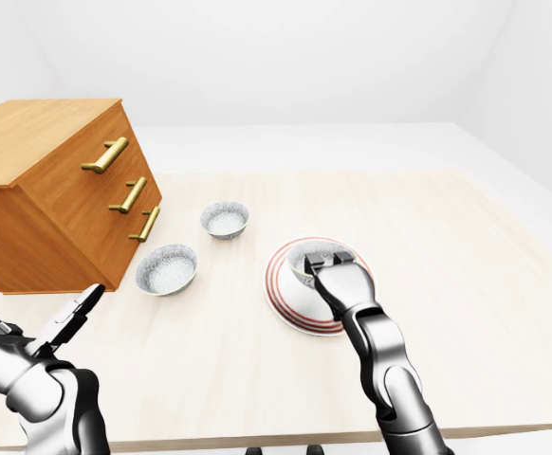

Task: Put the bowl at the front on the plate.

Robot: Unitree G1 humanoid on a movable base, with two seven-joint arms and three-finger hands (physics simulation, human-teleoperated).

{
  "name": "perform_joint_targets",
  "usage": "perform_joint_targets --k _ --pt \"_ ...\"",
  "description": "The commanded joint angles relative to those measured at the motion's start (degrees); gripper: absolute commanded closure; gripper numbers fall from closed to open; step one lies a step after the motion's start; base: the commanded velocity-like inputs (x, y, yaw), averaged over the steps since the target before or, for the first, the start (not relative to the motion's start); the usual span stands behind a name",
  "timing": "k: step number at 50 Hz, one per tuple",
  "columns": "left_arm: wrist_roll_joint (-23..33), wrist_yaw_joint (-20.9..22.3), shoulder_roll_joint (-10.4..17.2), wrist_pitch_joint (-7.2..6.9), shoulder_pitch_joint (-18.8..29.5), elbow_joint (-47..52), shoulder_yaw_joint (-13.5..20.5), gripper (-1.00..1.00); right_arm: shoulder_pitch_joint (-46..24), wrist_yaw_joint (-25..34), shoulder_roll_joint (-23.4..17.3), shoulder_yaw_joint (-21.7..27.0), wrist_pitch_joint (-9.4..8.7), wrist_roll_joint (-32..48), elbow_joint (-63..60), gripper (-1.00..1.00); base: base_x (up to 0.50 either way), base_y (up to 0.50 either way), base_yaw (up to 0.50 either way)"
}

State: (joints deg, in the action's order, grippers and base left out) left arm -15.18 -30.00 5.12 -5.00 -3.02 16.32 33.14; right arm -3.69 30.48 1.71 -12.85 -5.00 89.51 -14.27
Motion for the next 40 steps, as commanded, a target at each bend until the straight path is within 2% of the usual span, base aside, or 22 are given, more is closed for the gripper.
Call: perform_joint_targets --k 1,18,19,20,25,38,40 --pt "0.0 0.0 0.1 0.0 0.0 -0.4 -0.3 -1.0 -2.0 -1.9 -0.2 0.9 0.0 -4.1 1.3 1.0 0.0 0.0 0.0" --pt "-0.1 0.0 -0.1 0.0 -0.1 0.6 0.1 -1.0 -3.1 -3.3 -0.1 0.9 0.0 -5.0 4.1 1.0 0.0 0.0 0.0" --pt "0.0 0.0 -0.1 0.0 0.0 0.1 0.0 -1.0 -2.8 -3.3 -0.1 0.8 0.0 -4.6 3.9 -0.52 0.0 0.0 0.0" --pt "0.0 0.0 -0.1 0.0 0.0 -0.1 -0.1 -1.0 -2.6 -3.4 -0.2 0.9 0.0 -4.8 3.7 -1.0 0.0 0.0 0.0" --pt "0.0 0.0 0.0 0.0 0.2 -0.8 -0.2 -1.0 -1.8 -4.3 -0.3 1.0 0.0 -5.2 3.8 -1.0 0.0 0.0 0.0" --pt "-0.7 0.0 0.1 0.0 0.0 0.7 0.3 -1.0 -2.2 -2.1 -0.5 1.3 0.0 -4.0 1.4 -1.0 0.0 0.0 0.0" --pt "-0.7 0.0 0.2 0.0 0.1 0.6 0.3 -1.0 -2.7 -0.2 -0.3 1.2 0.0 -2.8 -1.0 -1.0 0.0 0.0 0.0"
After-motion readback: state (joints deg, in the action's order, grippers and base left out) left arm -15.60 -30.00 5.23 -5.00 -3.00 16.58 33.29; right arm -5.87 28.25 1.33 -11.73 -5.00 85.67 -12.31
